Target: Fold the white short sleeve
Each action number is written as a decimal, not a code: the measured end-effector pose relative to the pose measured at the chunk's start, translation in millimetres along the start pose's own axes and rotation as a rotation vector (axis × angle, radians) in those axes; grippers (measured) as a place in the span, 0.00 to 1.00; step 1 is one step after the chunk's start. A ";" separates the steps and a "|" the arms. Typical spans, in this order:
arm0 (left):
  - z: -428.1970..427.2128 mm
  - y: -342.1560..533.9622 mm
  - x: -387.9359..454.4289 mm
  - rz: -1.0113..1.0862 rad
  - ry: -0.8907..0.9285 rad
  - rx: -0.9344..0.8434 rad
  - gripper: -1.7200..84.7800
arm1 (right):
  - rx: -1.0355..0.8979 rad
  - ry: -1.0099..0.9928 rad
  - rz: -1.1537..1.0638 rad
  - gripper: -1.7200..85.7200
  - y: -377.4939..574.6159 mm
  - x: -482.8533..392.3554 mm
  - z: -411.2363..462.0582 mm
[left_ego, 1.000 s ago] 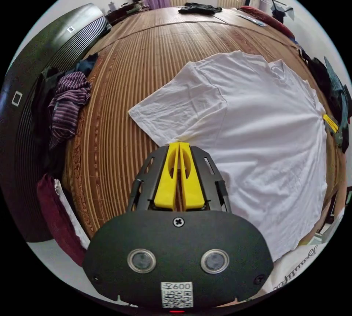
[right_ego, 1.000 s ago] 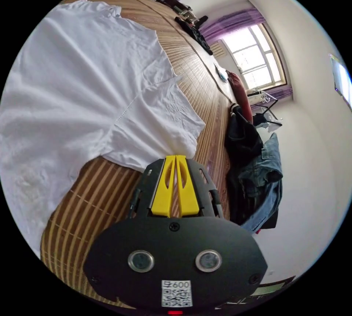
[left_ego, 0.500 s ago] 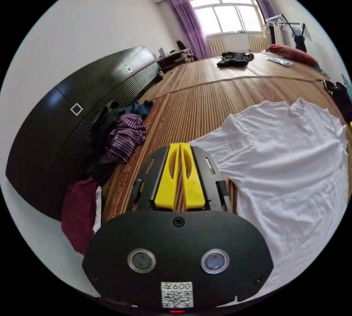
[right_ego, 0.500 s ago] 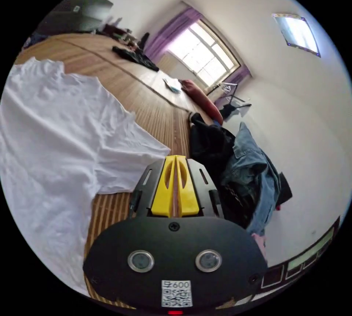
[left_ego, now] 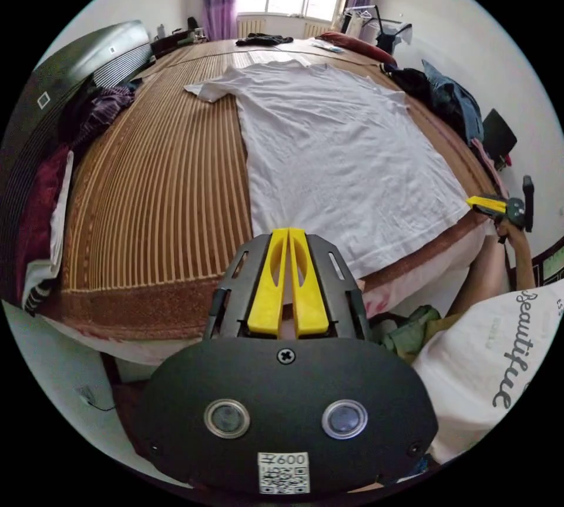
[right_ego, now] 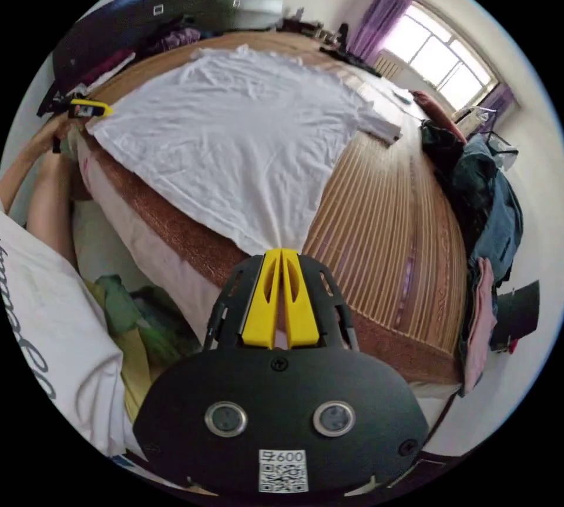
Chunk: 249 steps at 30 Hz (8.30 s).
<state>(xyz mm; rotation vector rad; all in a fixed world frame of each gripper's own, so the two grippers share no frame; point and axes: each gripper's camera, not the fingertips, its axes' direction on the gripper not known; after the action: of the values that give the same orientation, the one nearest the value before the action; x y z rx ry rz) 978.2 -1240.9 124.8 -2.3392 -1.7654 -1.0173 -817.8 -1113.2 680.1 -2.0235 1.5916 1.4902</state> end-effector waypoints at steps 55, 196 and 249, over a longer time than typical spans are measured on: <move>121.7 585.3 -114.6 0.090 -0.204 0.627 0.02 | 0.362 0.081 0.365 0.01 270.3 37.5 36.1; -346.0 -455.0 254.9 0.264 0.314 -0.136 0.02 | 0.053 -0.027 -0.314 0.01 -795.5 -416.7 524.9; -385.6 -668.0 77.2 -0.027 0.358 -0.041 0.02 | 0.087 -0.168 -0.468 0.01 -937.6 -518.1 515.6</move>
<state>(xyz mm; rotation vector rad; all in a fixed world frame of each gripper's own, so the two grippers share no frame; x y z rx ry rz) 225.1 -1096.0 237.7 -1.9974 -1.6535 -1.3850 -330.4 -57.6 432.3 -1.9797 1.0083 1.3407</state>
